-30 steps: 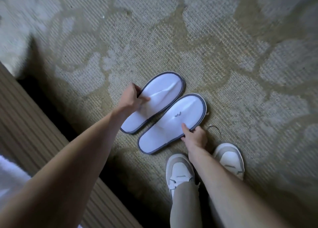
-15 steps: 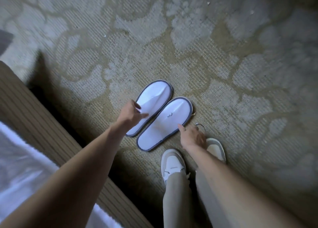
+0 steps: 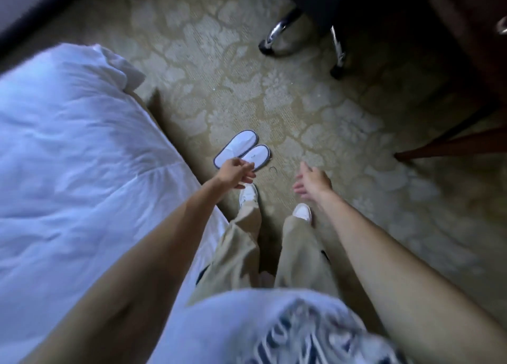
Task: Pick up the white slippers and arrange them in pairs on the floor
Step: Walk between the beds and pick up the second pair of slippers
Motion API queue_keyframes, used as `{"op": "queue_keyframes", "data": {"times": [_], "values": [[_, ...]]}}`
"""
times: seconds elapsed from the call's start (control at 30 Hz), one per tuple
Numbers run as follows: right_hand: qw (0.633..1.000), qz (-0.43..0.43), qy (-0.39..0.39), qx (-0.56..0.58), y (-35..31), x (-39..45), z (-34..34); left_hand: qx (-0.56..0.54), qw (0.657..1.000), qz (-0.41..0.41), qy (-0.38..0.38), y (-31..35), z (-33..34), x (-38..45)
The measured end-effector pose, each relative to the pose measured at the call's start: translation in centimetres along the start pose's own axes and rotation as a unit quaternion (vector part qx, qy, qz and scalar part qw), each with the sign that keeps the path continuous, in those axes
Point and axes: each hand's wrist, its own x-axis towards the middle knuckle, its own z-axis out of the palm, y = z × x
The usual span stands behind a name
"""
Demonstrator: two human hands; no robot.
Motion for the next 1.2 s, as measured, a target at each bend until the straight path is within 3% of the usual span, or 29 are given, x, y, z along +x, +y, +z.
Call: {"op": "queue_keyframes", "data": {"times": [0.2, 0.37, 0.53, 0.77, 1.0, 1.1, 1.2], "values": [[0.988, -0.072, -0.073, -0.114, 4.9, -5.1, -4.6, -0.09, 0.995, 0.024, 0.048, -3.8, 6.2, -9.4], [0.957, -0.088, -0.168, -0.22, 12.7, -6.6, -8.4, -0.193, 0.973, -0.02, 0.129, -12.4, 14.7, -15.1], [0.925, -0.099, -0.184, -0.317, 19.8, -8.9, -15.2, -0.291, 0.937, -0.068, 0.184, -22.2, 24.7, -22.8], [0.882, -0.109, -0.184, -0.42, 29.0, -11.4, -20.5, -0.438, 0.85, -0.106, 0.271, -36.0, 39.9, -32.1], [0.826, -0.191, -0.182, -0.499, 39.9, -15.3, -21.1, -0.596, 0.733, -0.154, 0.288, -47.6, 58.1, -38.2], [0.764, -0.211, -0.191, -0.58, 44.8, -18.8, -20.1, -0.662, 0.669, -0.166, 0.295, -52.2, 65.1, -41.9], [0.666, -0.272, -0.184, -0.669, 48.9, -23.0, -17.0, -0.739, 0.575, -0.196, 0.293, -56.7, 70.4, -45.6]]}}
